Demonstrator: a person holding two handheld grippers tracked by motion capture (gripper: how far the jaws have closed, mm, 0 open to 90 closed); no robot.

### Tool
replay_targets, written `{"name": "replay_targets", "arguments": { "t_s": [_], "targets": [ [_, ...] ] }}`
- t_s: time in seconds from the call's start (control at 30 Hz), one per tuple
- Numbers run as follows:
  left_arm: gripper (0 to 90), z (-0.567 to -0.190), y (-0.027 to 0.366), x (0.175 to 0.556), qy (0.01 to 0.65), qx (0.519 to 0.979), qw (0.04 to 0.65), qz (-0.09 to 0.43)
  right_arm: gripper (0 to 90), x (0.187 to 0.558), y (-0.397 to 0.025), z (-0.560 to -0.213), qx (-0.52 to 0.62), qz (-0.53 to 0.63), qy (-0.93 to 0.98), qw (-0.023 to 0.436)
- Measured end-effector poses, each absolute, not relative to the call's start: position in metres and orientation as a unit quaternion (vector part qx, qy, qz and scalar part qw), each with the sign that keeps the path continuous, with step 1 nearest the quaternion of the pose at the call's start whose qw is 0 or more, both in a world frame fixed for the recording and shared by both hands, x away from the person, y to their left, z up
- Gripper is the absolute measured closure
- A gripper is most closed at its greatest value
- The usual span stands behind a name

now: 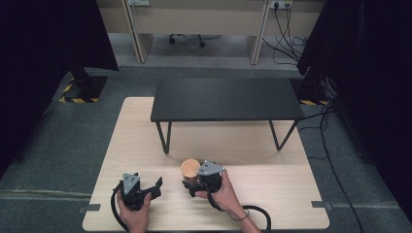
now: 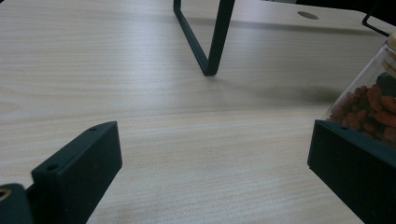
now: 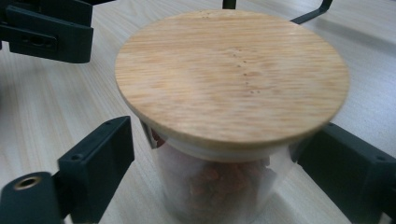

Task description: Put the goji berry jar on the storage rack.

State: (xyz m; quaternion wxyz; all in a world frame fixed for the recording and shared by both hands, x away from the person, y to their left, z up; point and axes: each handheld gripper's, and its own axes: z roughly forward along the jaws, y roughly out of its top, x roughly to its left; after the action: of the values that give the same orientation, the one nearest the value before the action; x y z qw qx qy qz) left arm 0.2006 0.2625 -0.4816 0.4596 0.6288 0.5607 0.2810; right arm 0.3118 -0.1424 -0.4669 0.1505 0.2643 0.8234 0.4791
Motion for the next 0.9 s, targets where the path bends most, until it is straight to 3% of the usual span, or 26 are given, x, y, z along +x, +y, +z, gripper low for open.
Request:
{"name": "replay_targets", "arguments": {
  "t_s": [0.23,0.6,0.73,0.9],
  "targets": [
    [2.2,-0.482,0.263,0.201,0.56,0.629,0.46,0.281,25.5,0.312,-0.139,-0.467,0.265,0.476,0.824,0.157],
    [2.2,-0.482,0.263,0.201,0.559,0.63,0.461,0.279,25.7,0.303,-0.144,-0.468,0.268,0.482,0.817,0.167],
    [2.2,-0.482,0.263,0.201,0.56,0.63,0.461,0.279,25.8,0.278,-0.161,-0.461,0.288,0.499,0.793,0.199],
    [2.2,-0.481,0.262,0.201,0.562,0.629,0.459,0.28,25.7,0.241,-0.18,-0.443,0.357,0.49,0.748,0.272]
  ]
}}
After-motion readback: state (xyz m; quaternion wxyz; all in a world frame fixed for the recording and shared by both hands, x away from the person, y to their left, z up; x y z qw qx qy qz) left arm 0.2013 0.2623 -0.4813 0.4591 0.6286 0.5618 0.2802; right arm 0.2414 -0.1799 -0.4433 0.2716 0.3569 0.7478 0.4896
